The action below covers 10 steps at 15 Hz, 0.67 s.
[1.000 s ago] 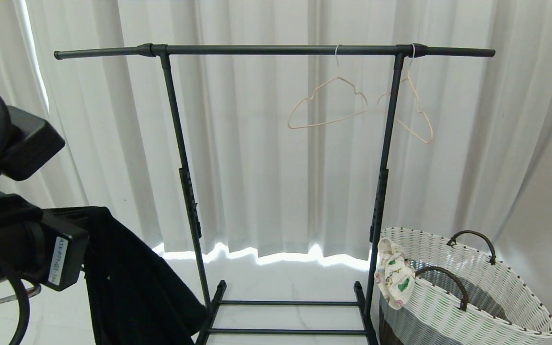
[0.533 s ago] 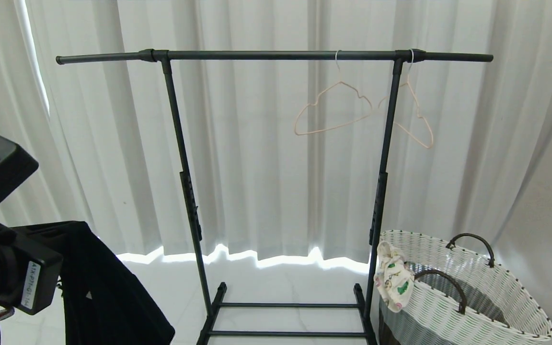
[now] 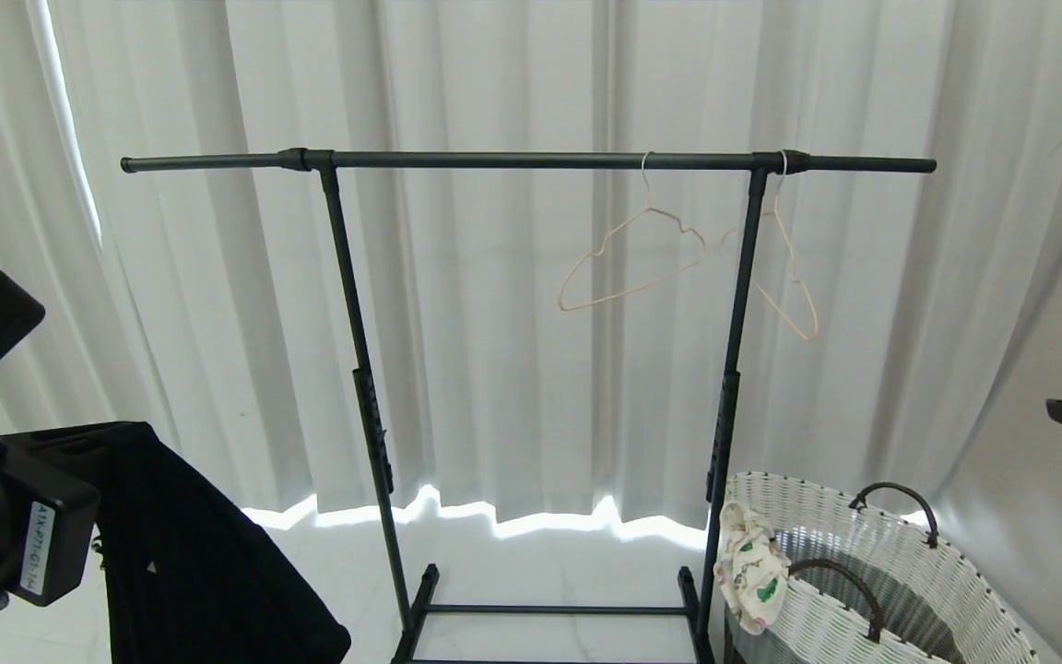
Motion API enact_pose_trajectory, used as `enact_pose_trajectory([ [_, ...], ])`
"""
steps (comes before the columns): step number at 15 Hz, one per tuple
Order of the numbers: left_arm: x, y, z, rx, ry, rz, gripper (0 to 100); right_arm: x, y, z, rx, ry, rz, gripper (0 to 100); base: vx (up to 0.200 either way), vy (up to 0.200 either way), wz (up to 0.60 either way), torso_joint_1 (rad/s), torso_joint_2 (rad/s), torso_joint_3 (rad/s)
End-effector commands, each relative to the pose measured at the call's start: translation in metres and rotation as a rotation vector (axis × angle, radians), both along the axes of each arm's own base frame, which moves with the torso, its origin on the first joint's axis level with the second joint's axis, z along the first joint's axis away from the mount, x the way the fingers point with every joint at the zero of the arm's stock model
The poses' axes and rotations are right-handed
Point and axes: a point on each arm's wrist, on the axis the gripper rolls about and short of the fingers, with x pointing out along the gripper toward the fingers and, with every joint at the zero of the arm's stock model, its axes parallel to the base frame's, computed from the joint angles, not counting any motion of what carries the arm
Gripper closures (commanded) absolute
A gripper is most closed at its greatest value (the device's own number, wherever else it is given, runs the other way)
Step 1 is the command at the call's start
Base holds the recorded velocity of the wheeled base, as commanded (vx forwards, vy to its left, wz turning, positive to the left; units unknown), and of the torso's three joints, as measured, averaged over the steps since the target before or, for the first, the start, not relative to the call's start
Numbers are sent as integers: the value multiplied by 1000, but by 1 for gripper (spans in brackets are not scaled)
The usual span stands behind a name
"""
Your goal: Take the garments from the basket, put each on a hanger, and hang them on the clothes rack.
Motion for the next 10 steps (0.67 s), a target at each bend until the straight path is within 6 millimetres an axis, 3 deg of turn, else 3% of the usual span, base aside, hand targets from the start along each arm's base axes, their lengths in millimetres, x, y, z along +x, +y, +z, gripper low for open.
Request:
enact_pose_trajectory([
  [1,1,0,2,-2,-4,0,100,13,3,3,3,12,-1,0,0,0,0,198,-471,-276],
  [5,2,-1,1,11,-1,-5,100,30,7,11,14,12,1,0,0,0,0,206,-487,-279],
  [10,2,-1,1,26,-1,-11,100,33,8,10,58,7,-4,0,0,0,0,226,-504,-275],
])
